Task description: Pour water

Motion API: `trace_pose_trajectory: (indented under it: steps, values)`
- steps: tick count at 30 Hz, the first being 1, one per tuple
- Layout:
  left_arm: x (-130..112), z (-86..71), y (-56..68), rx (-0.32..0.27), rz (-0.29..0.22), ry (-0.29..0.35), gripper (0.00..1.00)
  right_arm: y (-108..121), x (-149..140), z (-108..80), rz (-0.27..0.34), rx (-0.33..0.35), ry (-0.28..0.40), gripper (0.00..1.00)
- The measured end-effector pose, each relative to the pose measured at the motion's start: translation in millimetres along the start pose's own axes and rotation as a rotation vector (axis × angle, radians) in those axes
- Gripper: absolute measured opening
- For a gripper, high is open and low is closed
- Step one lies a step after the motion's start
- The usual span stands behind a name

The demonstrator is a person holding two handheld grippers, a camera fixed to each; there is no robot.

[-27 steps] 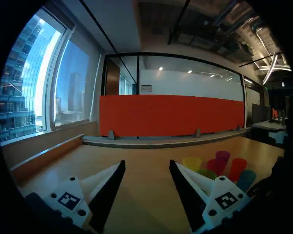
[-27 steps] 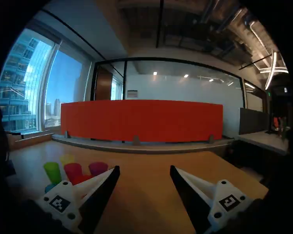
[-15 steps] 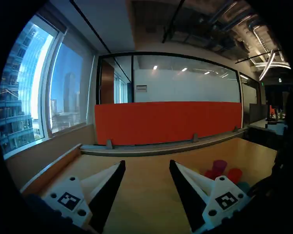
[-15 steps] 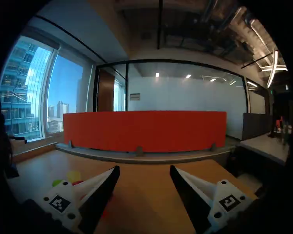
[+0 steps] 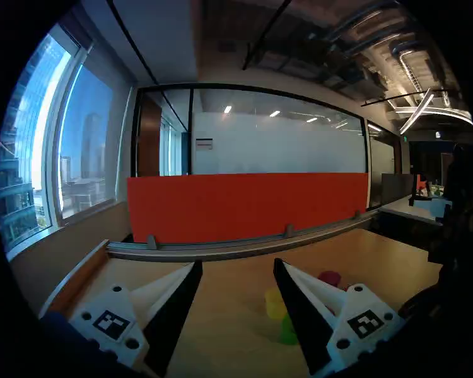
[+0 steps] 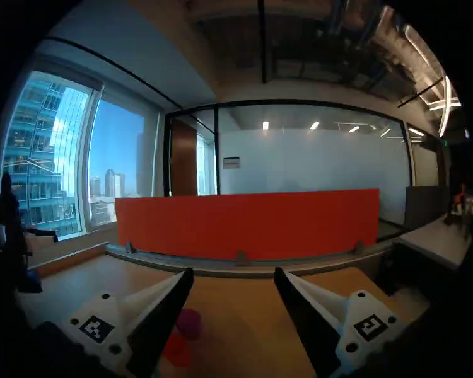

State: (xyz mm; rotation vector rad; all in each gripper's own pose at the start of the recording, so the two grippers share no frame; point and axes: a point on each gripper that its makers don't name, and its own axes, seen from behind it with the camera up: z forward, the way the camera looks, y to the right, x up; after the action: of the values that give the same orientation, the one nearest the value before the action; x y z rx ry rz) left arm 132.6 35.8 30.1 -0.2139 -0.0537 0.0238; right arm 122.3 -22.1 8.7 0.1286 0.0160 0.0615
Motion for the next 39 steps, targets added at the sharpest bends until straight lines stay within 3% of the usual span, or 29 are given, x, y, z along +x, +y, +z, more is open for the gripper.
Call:
trace_pose_trajectory:
  steps: [9,18,27,39]
  values:
    - [5.3,6.0,24.0,-0.128,-0.023,0.0,0.83,-36.0,-1.0,-3.2,-0.013,0.158,-0.026,0.99]
    - [16.5,8.2,47.5,-0.257,-0.031,0.006,0.83,-91.2,-3.8,-15.2,-0.036,0.363,-0.042,0.99]
    - [15.6,5.6,63.0,-0.331,0.01,-0.009,0.83,-109.4,-0.9,-18.6,-0.059,0.44,-0.054,0.99]
    - [-12.4,3.8,74.5,-0.407,0.052,-0.096,0.83,-123.5,-21.3,-22.8,-0.096,0.527,-0.155,0.99]
